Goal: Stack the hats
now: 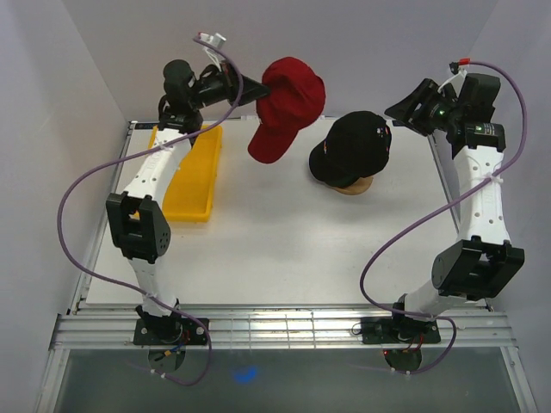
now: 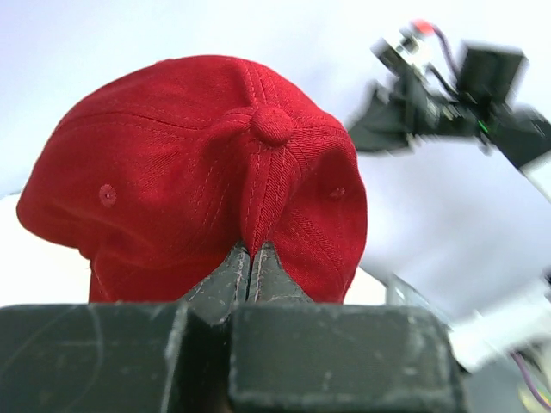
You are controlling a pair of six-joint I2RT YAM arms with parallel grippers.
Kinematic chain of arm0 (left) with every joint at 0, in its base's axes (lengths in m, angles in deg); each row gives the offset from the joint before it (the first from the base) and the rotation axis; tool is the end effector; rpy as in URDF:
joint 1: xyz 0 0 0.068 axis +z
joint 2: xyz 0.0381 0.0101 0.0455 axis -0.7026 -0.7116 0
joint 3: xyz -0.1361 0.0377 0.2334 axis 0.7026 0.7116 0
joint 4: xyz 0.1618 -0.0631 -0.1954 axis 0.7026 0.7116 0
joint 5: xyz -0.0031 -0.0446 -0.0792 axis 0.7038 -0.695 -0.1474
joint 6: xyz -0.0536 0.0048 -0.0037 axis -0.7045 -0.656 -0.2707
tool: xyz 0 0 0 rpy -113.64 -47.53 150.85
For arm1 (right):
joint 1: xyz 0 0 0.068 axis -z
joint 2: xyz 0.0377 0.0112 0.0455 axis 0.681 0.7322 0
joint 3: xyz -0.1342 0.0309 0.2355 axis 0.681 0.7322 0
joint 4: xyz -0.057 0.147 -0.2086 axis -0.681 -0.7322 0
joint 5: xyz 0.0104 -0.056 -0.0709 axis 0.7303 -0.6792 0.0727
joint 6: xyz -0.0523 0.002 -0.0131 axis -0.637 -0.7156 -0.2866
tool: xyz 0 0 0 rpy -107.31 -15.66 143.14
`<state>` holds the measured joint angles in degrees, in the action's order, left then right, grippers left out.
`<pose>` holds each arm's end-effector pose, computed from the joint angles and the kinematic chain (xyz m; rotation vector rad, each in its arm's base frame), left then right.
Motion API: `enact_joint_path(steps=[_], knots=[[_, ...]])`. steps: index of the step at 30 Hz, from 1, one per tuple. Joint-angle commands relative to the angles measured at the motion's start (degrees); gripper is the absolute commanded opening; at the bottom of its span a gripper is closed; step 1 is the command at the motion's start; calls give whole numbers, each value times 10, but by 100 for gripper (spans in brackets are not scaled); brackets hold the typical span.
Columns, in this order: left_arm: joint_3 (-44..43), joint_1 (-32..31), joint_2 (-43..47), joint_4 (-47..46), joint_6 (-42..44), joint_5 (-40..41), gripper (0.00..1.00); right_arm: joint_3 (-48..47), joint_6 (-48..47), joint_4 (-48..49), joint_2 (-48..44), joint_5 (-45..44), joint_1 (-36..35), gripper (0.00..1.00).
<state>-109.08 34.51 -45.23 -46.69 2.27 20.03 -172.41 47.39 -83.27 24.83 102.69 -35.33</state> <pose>0.4255 -0.1052 0.4423 0.4885 1.5174 -1.3178 0.3393 -0.0276 0.4388 0.2397 1.9481 0.7175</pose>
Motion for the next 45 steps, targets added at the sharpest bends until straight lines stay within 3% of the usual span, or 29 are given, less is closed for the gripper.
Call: enact_joint_path(steps=[1, 7, 16, 24, 29, 45], knots=[[-54, -48, -8, -61, -21, -67, 0, -46, 19, 12, 6, 49, 2, 59], [-116, -94, -54, -62, -18, -109, 0, -42, 83, 56, 15, 118, -4, 59], [-143, -130, -87, -70, -14, -108, 0, -33, 104, 82, 16, 117, -13, 59], [-182, -150, -134, -70, 22, -89, 0, -45, 91, 67, 37, 95, -7, 59], [-262, -156, -203, -71, 28, -113, 0, -56, 87, 62, 64, 96, -4, 58], [-291, -164, -252, -84, 48, -115, 0, -94, 22, 1, 92, 45, -3, 56]])
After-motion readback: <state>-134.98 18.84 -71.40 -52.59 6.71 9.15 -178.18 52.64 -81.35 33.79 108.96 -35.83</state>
